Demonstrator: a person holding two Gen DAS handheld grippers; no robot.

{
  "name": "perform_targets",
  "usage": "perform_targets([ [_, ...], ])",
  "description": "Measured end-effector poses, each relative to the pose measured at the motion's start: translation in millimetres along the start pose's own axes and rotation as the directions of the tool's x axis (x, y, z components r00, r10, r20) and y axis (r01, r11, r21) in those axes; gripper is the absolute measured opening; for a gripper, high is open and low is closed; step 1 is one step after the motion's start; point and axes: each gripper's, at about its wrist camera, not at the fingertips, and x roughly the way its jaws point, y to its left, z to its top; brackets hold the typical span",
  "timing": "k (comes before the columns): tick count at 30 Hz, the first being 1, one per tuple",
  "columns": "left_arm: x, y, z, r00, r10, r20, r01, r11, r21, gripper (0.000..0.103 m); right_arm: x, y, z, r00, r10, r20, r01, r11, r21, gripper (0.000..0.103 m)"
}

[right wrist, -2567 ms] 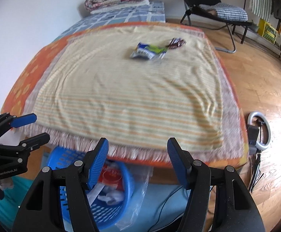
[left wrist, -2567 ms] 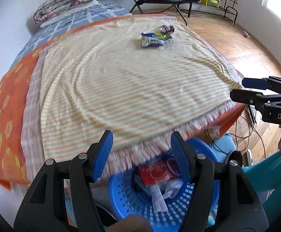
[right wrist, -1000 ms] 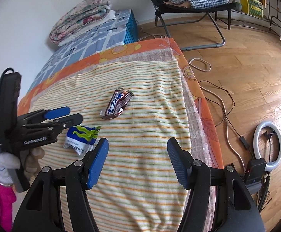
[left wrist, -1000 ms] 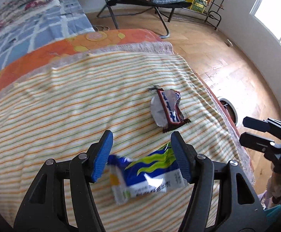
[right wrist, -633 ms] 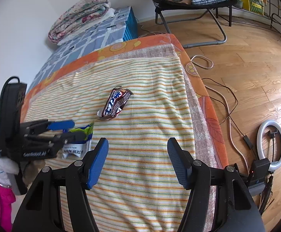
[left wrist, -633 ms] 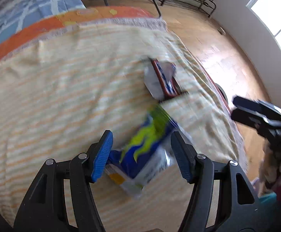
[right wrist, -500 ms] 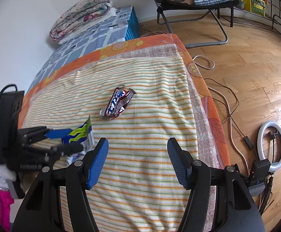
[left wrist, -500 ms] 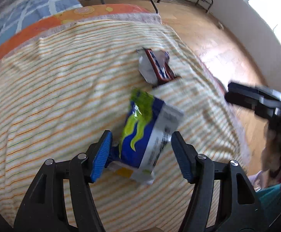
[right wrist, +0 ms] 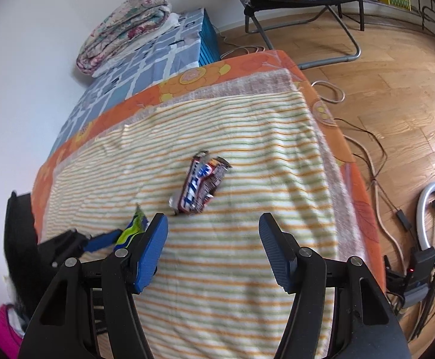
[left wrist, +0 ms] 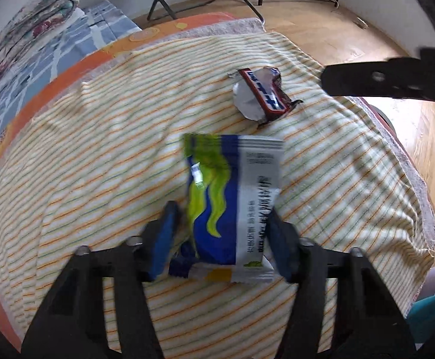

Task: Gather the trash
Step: 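Grasp the blue-green snack packet with the left tool while the right tool grasps the candy wrapper, then carry the snack packet and candy wrapper over the blue basket with both tools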

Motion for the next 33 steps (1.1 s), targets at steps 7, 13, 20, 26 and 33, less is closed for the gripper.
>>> perform_targets([
  [7,-7,27,-3,1.000,-0.001,0.022,0.003,0.998,-0.068,0.045,31,2,9,0.999,0.030,-0.023,-0.029,0.998,0.059,0.063],
  [13,-12,38,-12,1.000,0.012,0.021,-0.011,0.997,-0.081,0.045,50,10,9,0.999,0.009,-0.033,-0.007,0.999,0.048,0.062],
  [20,-22,43,-28,0.999,0.046,0.023,-0.044,0.996,-0.076,0.045,56,23,3,0.998,-0.036,-0.042,0.036,0.999,-0.002,0.023],
  [26,-42,47,-44,0.998,0.048,0.034,-0.044,0.994,-0.104,0.045,39,33,-8,0.999,-0.042,-0.021,0.041,0.998,-0.047,0.021],
  [33,-77,43,-69,0.997,0.053,0.053,-0.046,0.991,-0.124,0.045,4,61,-33,0.999,-0.036,-0.006,0.035,0.990,-0.139,0.021],
])
